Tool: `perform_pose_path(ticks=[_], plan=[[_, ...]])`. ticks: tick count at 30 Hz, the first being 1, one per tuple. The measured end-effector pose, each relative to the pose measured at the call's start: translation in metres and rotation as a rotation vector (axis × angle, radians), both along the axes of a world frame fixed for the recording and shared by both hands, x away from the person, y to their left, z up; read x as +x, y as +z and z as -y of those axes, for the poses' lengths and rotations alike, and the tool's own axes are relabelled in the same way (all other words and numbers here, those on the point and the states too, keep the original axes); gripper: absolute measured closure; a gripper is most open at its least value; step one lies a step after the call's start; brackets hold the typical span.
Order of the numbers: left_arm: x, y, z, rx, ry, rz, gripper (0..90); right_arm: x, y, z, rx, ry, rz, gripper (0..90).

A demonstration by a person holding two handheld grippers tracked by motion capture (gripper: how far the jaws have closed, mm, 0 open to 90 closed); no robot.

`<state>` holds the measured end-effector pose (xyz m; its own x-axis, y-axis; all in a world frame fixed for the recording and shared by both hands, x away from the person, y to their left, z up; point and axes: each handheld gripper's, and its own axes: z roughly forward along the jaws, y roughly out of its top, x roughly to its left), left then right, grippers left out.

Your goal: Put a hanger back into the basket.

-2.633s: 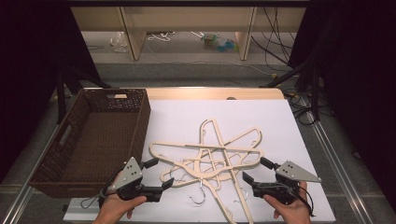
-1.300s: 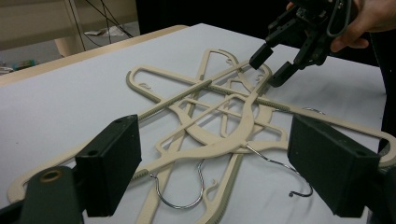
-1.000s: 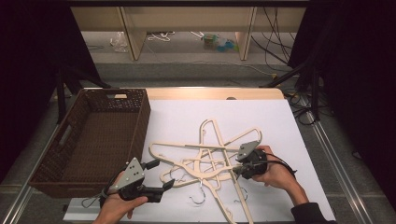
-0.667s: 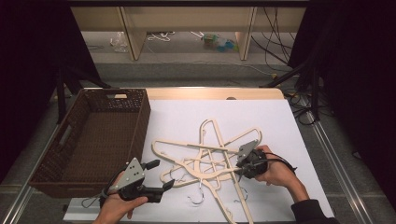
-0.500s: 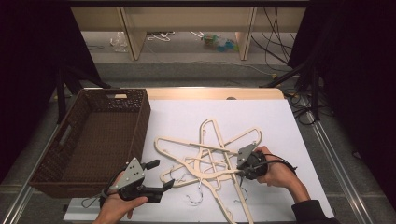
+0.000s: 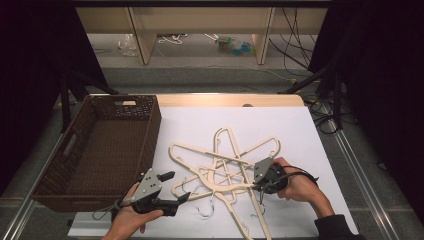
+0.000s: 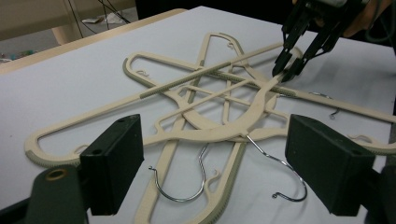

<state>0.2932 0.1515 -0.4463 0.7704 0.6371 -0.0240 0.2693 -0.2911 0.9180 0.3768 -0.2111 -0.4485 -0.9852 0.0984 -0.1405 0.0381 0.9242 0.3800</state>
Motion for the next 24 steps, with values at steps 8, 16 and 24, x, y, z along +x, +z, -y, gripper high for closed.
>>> perform_pose_path(ticks=[8, 16, 24], plan=[[0.012, -0.015, 0.026, 0.163, -0.08, 0.06, 25.3, -0.011, 0.024, 0.009, 0.016, 0.029, -0.009, 79.9], [0.026, -0.03, 0.043, 0.293, -0.142, 0.096, 25.8, -0.014, 0.032, 0.014, 0.018, 0.034, -0.014, 79.9], [0.039, -0.042, 0.057, 0.376, -0.171, 0.139, 24.7, -0.016, 0.037, 0.016, 0.025, 0.038, -0.014, 79.8]])
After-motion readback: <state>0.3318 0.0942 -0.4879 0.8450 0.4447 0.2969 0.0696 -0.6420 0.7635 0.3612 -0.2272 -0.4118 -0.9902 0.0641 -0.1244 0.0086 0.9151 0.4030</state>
